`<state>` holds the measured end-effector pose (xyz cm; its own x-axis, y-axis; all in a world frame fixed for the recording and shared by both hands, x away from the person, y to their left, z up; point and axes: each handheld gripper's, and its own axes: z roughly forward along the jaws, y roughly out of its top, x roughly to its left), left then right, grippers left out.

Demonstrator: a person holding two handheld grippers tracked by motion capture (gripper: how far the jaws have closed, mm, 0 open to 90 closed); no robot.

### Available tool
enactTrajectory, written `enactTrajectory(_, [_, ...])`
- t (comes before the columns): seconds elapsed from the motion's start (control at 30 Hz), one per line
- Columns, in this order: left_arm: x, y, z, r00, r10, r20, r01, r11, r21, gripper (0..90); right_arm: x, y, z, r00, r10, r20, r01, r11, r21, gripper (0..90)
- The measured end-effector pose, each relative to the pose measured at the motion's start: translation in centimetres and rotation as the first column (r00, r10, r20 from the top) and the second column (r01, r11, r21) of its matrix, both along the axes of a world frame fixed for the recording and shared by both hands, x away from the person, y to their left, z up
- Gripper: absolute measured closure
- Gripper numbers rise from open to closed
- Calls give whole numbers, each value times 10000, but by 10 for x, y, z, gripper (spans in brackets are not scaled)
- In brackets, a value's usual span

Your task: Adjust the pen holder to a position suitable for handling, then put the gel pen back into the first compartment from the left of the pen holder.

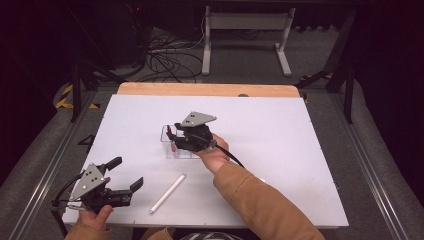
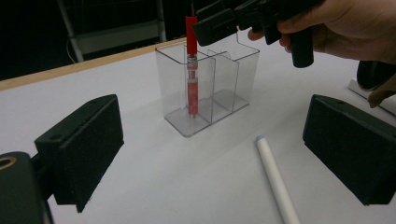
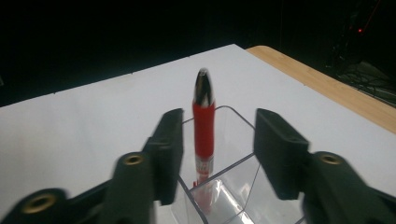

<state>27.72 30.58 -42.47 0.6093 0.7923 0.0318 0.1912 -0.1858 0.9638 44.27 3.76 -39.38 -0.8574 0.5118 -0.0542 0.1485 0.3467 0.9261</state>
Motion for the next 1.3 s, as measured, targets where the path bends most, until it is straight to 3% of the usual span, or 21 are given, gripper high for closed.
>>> enactTrajectory(0.13, [0,0,0,10000,-3,-4,3,10000,13,59,-2,-5,7,10000,-76,-26,76,9995,297,265])
enactTrajectory(0.23, [0,0,0,10000,-7,-15,8,10000,11,59,-5,-11,15,9998,-188,9,187,9975,682,192])
enactTrajectory(0.33, [0,0,0,10000,1,34,-1,10000,-41,59,-9,-21,26,9996,-263,-77,271,9929,1157,187])
enactTrajectory(0.4, [0,0,1,10000,-22,-4,22,10000,-33,59,-13,-29,34,9963,-832,231,801,9905,1113,189])
enactTrajectory(0.53, [-1,-1,1,10000,-27,26,27,10000,-59,59,-19,-46,48,9905,-1179,714,1067,9838,1444,206])
enactTrajectory(0.6, [-1,-1,1,10000,-28,28,28,10000,-66,59,-23,-55,53,9831,-1615,866,1455,9752,1668,207])
enactTrajectory(0.77, [-1,-1,1,10000,-33,20,33,10000,-77,59,-28,-73,64,9786,-1710,1148,1435,9658,2158,221])
enactTrajectory(1.03, [1,-2,1,10000,-68,32,69,10000,-73,59,-35,-94,70,9790,-1465,1417,1141,9700,2147,181])
enactTrajectory(1.17, [1,-2,2,10000,-67,35,68,9999,-102,59,-39,-108,72,9810,-1431,1311,1098,9663,2327,121])
enactTrajectory(1.3, [1,-3,2,10000,-94,-17,93,9999,-126,59,-44,-120,71,9842,-1357,1136,1079,9689,2225,90])
